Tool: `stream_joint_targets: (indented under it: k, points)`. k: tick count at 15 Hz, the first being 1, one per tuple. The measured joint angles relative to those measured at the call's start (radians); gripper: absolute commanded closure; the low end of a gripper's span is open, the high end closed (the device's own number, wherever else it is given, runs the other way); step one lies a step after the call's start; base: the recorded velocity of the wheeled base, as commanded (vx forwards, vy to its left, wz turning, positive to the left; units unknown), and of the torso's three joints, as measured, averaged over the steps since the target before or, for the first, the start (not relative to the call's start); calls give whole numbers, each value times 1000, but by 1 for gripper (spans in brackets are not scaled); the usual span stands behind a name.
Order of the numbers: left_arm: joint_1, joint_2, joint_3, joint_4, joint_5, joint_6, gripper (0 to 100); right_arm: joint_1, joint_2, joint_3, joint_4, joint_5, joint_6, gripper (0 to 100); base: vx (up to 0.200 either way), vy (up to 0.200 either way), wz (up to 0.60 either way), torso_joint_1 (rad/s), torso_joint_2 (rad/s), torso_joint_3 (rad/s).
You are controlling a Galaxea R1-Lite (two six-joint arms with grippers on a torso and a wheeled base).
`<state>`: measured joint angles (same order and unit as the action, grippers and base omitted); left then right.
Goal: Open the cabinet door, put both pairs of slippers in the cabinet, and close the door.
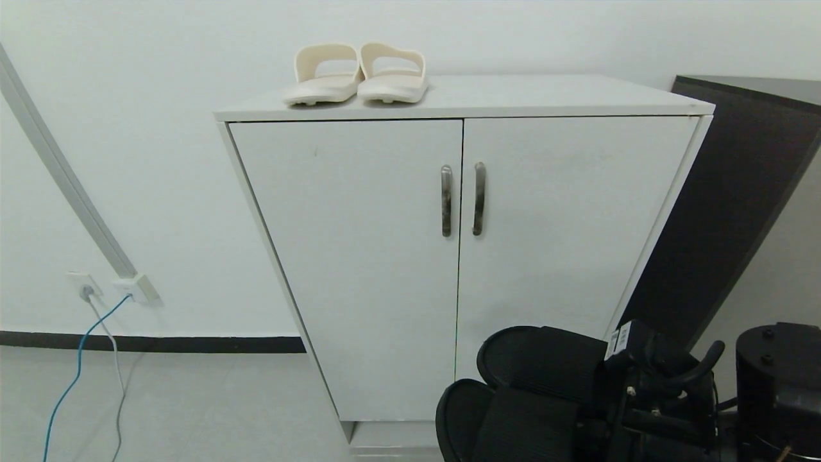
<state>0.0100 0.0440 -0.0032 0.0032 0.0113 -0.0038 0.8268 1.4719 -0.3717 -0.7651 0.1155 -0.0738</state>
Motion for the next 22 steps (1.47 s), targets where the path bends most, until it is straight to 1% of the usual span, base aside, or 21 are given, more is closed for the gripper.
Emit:
stream_joint_targets:
  k: [2, 3, 5, 6, 7, 8, 10, 11, 12, 14, 15, 16, 18, 19, 20, 21, 22]
  points:
    - [1, 1, -1, -1, 10, 1, 0, 2, 0, 2, 1, -1, 0, 100, 0, 0, 0, 1, 101, 96]
    - [1, -2, -3, -4, 15, 6, 0, 2, 0, 2, -1, -1, 0, 100, 0, 0, 0, 0, 0, 0]
    - [1, -4, -4, -4, 16, 31, 0, 3, 0, 3, 0, -1, 0, 100, 0, 0, 0, 0, 0, 0]
    - [1, 2, -24, -4, 15, 27, 0, 5, 0, 3, 0, -1, 0, 100, 0, 0, 0, 0, 0, 0]
    - [0, 22, -66, -4, 13, 5, 0, 6, 0, 4, 0, 0, 0, 100, 0, 0, 0, 0, 0, 0]
    - [-6, 57, -113, -7, -4, -10, 0, 11, 0, 5, 0, -1, 0, 100, 0, 0, 0, 0, 0, 0]
    - [-23, 141, -162, -6, -79, -12, 0, 20, 0, 6, -1, 0, -6, 100, 0, 0, 0, 0, 0, 0]
    - [-28, 197, -176, -12, -136, -13, 0, 21, 0, 6, -5, -1, -7, 100, 0, 0, 0, 2, 246, 149]
    - [-33, 253, -186, -29, -202, -12, 0, 23, 0, 7, -3, -1, -7, 100, 0, 0, 0, 2, 154, 90]
    - [-39, 376, -217, -93, -368, -4, 0, 19, -1, 7, -16, -8, -7, 100, 0, 0, 0, 5, 83, 36]
    - [-43, 435, -243, -110, -430, 3, 0, 19, -2, 7, -20, -7, -7, 100, 0, 0, 0, 0, 0, 0]
    - [-50, 488, -271, -116, -467, 7, 0, 19, -2, 7, -26, -8, -8, 100, 0, 0, 0, 0, 0, 0]
    - [-86, 606, -360, -126, -484, 9, 0, 18, -2, 9, -28, -9, -7, 100, 0, 0, 0, 0, 0, 0]
    - [-130, 659, -409, -130, -486, 9, 0, 19, -2, 10, -28, -8, -7, 100, 0, 0, 0, 0, 0, 0]
    - [-190, 714, -463, -130, -487, 9, 0, 19, -3, 11, -28, -9, -7, 100, 0, 0, 0, 0, 0, 0]
    - [-236, 767, -511, -132, -482, 9, 0, 19, -3, 12, -28, -8, -7, 100, 0, 0, 0, 0, 0, 0]
    - [-267, 817, -555, -137, -475, 11, 0, 19, -3, 12, -28, -9, -7, 100, 0, 0, 0, 0, 0, 0]
